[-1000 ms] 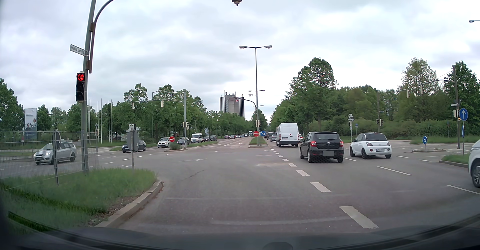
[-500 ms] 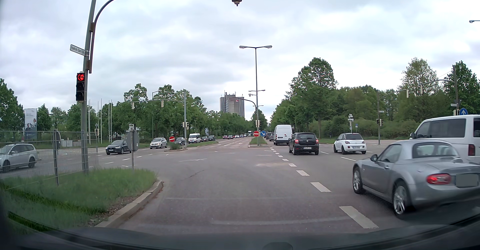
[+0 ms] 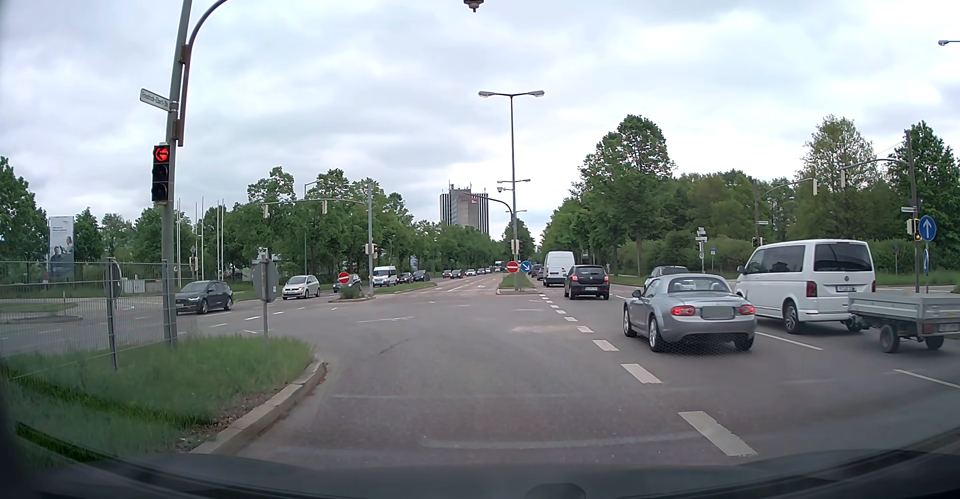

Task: Follow the waypoints while adhering to traffic rules and regulations

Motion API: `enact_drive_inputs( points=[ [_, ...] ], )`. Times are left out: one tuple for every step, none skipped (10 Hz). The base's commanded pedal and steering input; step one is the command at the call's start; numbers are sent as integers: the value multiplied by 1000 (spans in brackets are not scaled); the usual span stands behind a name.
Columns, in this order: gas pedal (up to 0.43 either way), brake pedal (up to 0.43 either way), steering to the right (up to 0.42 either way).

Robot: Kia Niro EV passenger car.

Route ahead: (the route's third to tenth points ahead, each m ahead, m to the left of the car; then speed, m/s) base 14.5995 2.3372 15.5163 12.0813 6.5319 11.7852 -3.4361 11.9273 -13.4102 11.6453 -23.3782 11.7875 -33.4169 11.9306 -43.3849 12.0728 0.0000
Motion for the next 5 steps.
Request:
enact_drive_inputs(
  points=[
    [0,262,-3],
    [0,262,-3],
    [0,262,-3],
    [0,262,-3],
    [0,262,-3]
  ],
)
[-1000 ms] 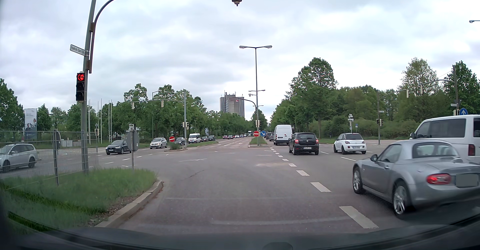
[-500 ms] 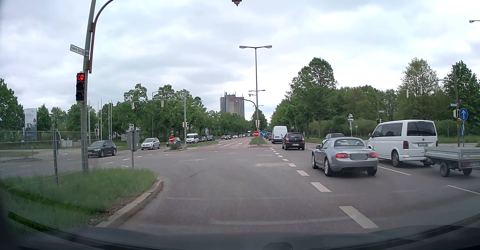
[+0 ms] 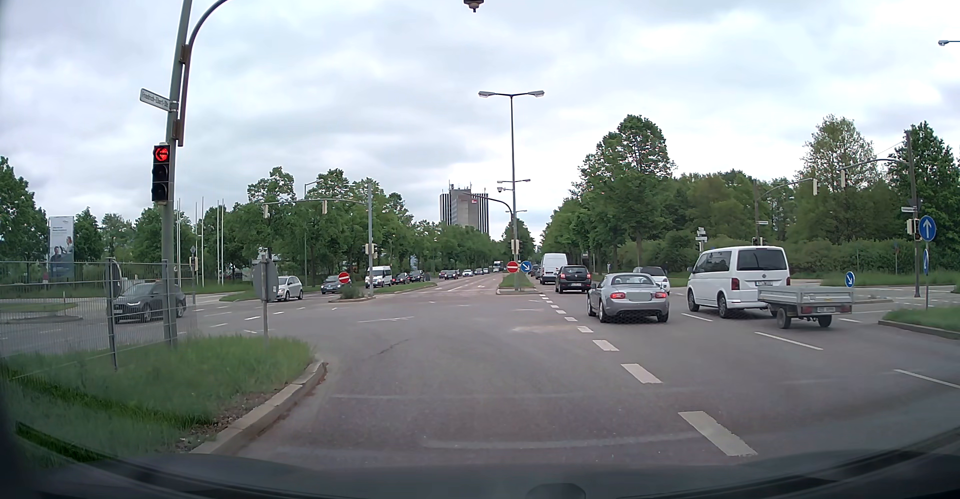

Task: Follow the waypoints while adhering to traffic rules and regulations

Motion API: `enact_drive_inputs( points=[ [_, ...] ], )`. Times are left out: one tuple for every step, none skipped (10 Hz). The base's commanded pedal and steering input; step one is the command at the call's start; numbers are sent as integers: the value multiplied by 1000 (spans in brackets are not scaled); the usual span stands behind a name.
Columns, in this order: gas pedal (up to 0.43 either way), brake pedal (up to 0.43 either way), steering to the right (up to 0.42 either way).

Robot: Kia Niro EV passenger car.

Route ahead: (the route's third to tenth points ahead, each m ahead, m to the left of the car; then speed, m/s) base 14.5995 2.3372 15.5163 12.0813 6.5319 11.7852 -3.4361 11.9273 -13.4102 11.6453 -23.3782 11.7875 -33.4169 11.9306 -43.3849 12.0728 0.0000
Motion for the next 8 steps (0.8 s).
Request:
enact_drive_inputs(
  points=[
    [0,262,-3],
    [0,262,-3],
    [0,262,-3],
    [0,262,-3],
    [0,262,-3],
    [0,262,-3],
    [0,262,-3],
    [0,262,-3]
  ],
)
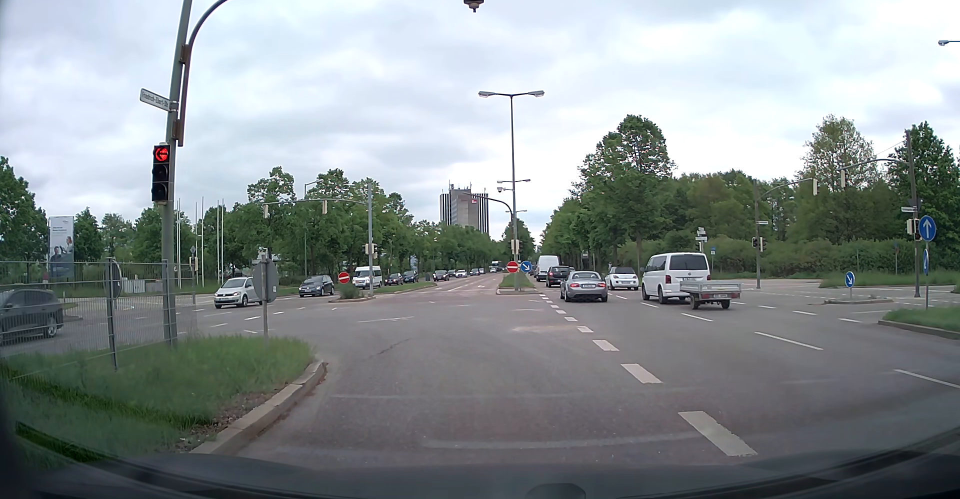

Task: Follow the waypoints while adhering to traffic rules and regulations

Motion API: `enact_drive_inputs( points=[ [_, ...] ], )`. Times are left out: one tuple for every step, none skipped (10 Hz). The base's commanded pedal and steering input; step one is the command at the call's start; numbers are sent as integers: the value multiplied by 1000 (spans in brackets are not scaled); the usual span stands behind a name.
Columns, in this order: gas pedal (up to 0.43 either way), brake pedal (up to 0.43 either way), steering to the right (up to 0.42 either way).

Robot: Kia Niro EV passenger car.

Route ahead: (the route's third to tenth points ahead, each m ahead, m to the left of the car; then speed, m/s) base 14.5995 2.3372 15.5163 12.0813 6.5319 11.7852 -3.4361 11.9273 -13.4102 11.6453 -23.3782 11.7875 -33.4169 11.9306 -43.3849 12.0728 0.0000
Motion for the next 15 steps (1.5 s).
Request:
enact_drive_inputs(
  points=[
    [0,262,-3],
    [0,262,-3],
    [0,262,-3],
    [0,262,-3],
    [0,262,-3],
    [0,262,-3],
    [0,262,-3],
    [0,262,-3],
    [0,262,-3],
    [0,262,-3],
    [0,262,-3],
    [0,262,-3],
    [0,262,-3],
    [0,262,-3],
    [0,262,-3]
  ],
)
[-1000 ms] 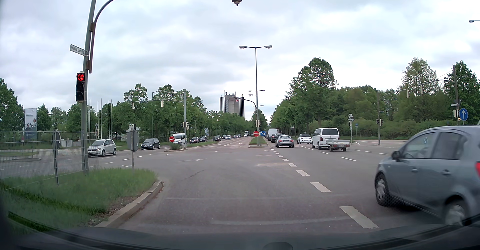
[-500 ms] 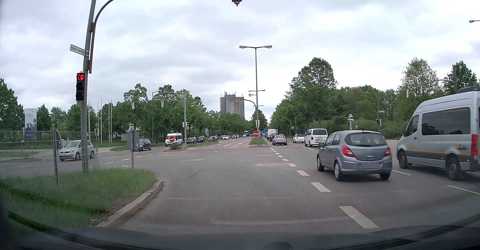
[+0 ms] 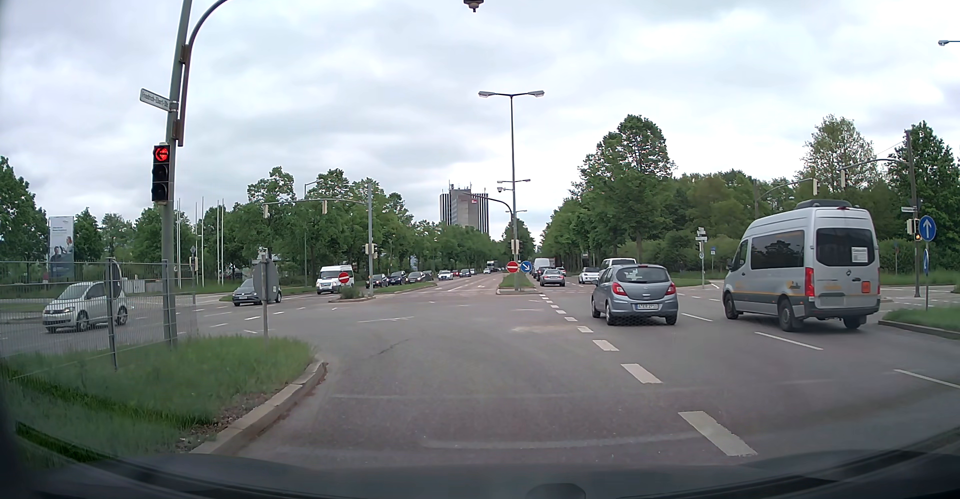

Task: Follow the waypoints while adhering to traffic rules and regulations

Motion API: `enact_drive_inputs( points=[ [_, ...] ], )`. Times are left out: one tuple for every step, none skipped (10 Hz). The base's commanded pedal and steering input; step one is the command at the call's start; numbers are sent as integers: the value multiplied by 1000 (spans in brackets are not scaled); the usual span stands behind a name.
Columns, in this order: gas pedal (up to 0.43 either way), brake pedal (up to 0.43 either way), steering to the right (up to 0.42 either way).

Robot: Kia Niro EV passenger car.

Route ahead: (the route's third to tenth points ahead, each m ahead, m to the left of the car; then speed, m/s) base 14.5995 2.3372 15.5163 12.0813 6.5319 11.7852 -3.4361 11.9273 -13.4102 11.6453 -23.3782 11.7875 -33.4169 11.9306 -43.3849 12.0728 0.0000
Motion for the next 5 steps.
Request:
enact_drive_inputs(
  points=[
    [0,262,-3],
    [0,262,-3],
    [0,262,-3],
    [0,262,-3],
    [0,262,-3]
  ],
)
